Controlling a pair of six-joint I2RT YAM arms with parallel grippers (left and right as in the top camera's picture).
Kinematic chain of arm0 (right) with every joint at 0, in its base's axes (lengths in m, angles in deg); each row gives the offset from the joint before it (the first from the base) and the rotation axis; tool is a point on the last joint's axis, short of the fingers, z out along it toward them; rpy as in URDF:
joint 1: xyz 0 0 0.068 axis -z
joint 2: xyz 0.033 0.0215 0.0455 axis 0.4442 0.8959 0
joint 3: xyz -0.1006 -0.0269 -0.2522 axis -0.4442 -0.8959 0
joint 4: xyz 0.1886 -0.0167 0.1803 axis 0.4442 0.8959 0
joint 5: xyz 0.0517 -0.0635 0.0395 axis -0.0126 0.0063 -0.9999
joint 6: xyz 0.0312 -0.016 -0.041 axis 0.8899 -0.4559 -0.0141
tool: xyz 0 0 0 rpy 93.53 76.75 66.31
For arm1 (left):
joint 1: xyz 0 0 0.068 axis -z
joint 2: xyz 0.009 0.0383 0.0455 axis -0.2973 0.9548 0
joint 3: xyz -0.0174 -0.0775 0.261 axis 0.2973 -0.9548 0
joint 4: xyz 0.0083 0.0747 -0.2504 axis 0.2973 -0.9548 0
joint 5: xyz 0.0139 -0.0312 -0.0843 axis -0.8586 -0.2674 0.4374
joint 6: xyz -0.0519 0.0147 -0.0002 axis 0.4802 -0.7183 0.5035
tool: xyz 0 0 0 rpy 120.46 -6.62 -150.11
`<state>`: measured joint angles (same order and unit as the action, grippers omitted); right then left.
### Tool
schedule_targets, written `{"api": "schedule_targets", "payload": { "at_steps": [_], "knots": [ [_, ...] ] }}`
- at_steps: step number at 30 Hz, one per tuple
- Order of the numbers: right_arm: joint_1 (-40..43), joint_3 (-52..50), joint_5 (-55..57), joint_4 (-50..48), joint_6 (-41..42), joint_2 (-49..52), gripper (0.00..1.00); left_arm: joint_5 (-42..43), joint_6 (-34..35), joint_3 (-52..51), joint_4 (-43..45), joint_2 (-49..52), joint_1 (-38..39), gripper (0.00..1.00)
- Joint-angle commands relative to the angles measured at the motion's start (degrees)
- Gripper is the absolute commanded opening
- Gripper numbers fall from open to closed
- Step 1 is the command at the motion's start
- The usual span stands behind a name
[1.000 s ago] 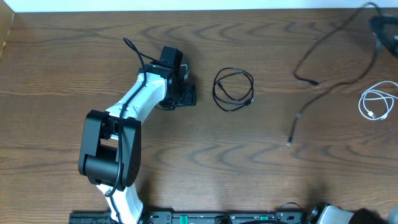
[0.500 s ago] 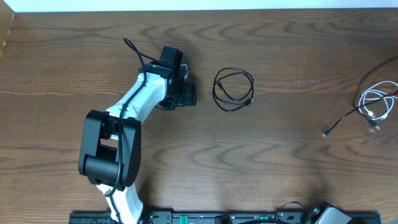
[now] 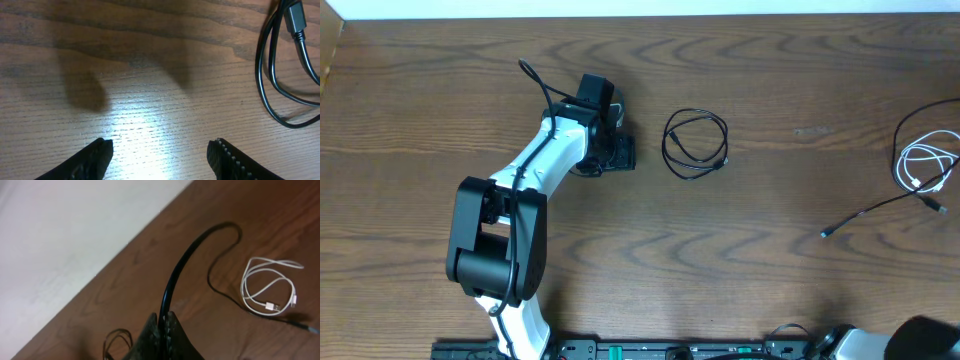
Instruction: Untangle cables
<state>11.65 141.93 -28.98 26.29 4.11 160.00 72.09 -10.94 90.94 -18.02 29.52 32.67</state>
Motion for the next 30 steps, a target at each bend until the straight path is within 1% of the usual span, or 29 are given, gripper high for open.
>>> {"api": "schedule_targets", "payload": {
  "at_steps": [1, 11, 27, 30],
  "knots": [
    [0.1, 0.4, 0.8, 0.2, -0.7, 2.8, 0.01, -0.7, 0.2, -0.2, -0.1, 0.8, -0.2, 0.66],
    [-0.1, 0.4, -3.8, -1.6, -0.7, 11.4, 0.01, -0.7, 0.1, -0.2, 0.0, 0.8, -0.2, 0.66],
    [-4.7, 0.4, -3.8, -12.6, -0.8, 22.0, 0.01, -0.7, 0.2, -0.2, 0.3, 0.8, -0.2, 0.66],
    [-5.9, 0.4, -3.8, -14.7, -2.0, 23.3, 0.01, -0.7, 0.2, -0.2, 0.3, 0.8, -0.2, 0.66]
  ]
}}
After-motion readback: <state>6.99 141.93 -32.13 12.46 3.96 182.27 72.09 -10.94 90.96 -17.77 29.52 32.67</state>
